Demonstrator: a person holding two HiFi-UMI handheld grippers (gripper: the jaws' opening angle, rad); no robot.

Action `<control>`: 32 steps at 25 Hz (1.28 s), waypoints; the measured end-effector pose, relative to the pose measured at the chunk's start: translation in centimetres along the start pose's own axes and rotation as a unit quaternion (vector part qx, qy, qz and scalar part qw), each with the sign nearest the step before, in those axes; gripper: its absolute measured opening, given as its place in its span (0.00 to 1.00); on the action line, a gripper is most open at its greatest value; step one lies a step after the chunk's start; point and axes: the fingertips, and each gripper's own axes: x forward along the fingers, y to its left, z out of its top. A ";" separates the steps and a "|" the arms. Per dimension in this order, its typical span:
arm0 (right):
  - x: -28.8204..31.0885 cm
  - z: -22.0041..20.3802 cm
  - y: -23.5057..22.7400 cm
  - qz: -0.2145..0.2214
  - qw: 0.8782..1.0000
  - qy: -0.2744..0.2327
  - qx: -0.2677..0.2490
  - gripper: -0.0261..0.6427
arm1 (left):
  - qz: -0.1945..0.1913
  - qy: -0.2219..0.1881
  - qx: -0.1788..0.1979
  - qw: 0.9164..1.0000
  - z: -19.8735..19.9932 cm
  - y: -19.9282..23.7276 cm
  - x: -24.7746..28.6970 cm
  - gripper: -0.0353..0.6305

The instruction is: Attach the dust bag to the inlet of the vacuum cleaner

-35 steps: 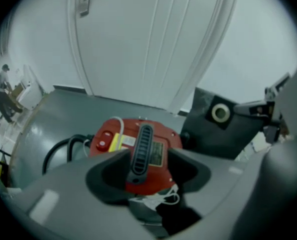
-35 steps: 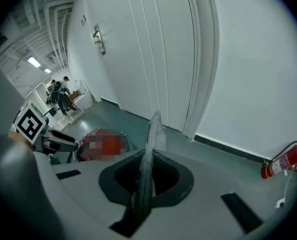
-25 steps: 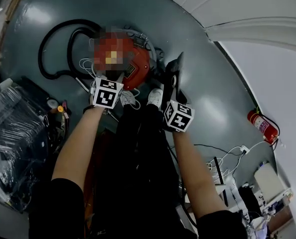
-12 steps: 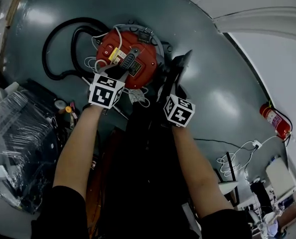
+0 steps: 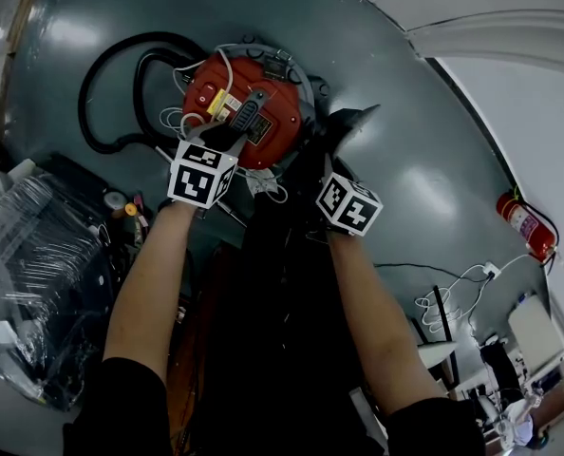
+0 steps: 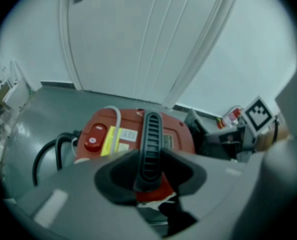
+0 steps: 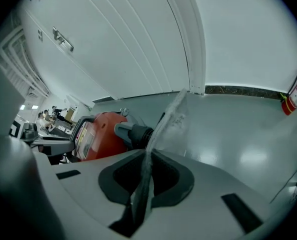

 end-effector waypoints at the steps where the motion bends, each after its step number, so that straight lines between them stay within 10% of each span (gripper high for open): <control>1: 0.1 0.0 0.1 0.004 1.000 0.004 0.002 0.06 | -0.004 0.000 -0.001 1.000 0.0 0.0 0.0 0.27; 11: 1.2 0.5 1.8 0.099 0.994 0.024 0.040 0.08 | -0.009 -0.010 -0.010 1.000 0.1 0.1 0.1 0.27; 24: 1.4 -2.5 1.0 0.027 0.995 0.038 0.087 0.07 | -0.039 -0.007 -0.013 0.999 -0.2 -0.1 0.2 0.27; 32: 1.0 -2.1 1.4 0.040 0.994 0.079 -0.069 0.06 | -0.038 -0.006 -0.010 0.999 -0.2 -0.4 0.2 0.27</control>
